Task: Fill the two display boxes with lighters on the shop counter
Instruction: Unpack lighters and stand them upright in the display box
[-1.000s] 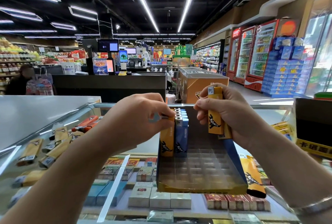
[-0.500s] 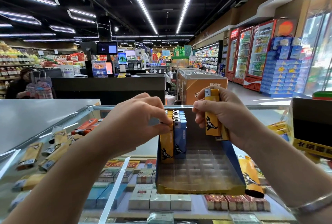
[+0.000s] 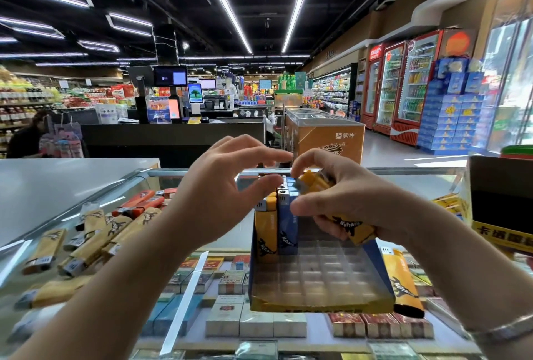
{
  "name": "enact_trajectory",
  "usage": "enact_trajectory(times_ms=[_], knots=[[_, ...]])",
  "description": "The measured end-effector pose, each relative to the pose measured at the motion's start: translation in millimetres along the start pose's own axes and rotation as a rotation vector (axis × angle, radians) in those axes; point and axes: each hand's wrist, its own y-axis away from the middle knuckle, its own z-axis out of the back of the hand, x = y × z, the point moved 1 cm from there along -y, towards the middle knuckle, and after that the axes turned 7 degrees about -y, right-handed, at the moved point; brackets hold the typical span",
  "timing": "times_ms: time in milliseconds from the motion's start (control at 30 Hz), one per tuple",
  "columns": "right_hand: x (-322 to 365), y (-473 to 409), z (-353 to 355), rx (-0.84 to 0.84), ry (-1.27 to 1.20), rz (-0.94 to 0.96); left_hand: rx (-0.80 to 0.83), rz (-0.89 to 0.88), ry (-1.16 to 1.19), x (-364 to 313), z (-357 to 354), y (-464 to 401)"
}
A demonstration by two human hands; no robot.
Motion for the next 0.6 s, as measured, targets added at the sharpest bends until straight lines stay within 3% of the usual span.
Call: enact_trajectory(times_ms=[100, 233, 367, 600], knots=[[0.8, 1.6, -3.0, 0.107, -0.004, -0.048, 0.077, -0.030, 0.079, -7.1, -5.0, 2.1], [1.4, 1.7, -2.2, 0.098, -0.029, -0.059, 0.143, 0.064, 0.241, -8.6, -6.0, 2.1], [-0.1, 1.1, -3.4, 0.116, -0.023, -0.025, 0.186, 0.087, 0.258, -10.6, -10.3, 2.6], [-4.7, -3.3, 0.3, -0.026, -0.109, 0.051, 0.283, 0.259, 0.571, -5.7, -5.2, 0.2]])
